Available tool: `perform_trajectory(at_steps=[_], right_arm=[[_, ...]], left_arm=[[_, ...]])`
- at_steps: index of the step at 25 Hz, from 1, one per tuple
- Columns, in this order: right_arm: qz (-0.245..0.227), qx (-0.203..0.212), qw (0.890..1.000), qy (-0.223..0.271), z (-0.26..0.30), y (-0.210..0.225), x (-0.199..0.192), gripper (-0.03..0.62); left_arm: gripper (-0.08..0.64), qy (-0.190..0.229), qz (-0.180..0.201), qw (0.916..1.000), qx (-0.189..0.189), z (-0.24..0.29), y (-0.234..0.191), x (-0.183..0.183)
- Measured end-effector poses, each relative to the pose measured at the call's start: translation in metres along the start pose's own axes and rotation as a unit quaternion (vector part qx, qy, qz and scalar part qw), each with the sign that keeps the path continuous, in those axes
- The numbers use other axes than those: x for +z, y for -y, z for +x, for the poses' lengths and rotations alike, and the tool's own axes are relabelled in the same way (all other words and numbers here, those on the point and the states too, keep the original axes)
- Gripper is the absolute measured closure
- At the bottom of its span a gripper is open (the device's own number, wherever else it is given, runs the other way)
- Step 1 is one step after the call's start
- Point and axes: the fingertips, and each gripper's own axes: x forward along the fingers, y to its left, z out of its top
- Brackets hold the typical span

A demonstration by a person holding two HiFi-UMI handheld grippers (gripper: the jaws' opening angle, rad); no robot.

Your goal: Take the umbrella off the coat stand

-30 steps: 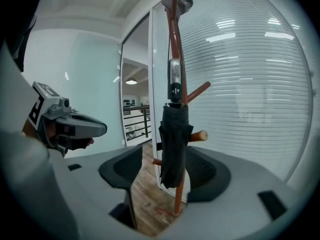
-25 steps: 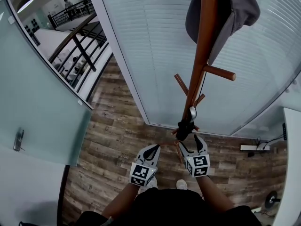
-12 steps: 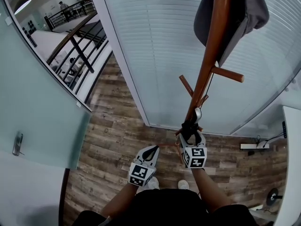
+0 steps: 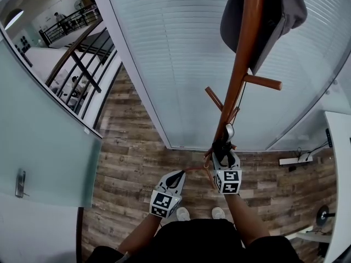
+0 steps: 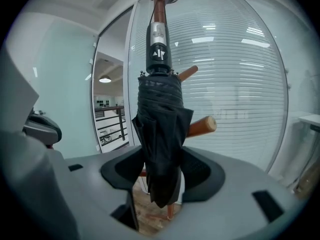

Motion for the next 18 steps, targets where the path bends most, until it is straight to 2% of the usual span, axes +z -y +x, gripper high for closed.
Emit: perform_trajectory(at_steps=[4, 10, 18], right_arm=[[0.007, -0.007, 1.0, 0.01, -0.011, -0.001, 0.006, 0.364], [0.013, 0.002, 0.999, 0.038, -0.037, -0.008, 0.03, 0.367], [0.014, 0.037, 0.996, 0.076, -0.068, -0.018, 0.072, 0.367]], left_arm=[[0.548, 0.008, 0.01, 0.9998, -0.015, -0.003, 0.0, 0.005], [0.548, 0.034, 0.006, 0.9994, -0.007, -0.018, -0.007, 0.013], [0.548, 0.016, -0.009, 0.9998, -0.007, -0.02, 0.007, 0.001]])
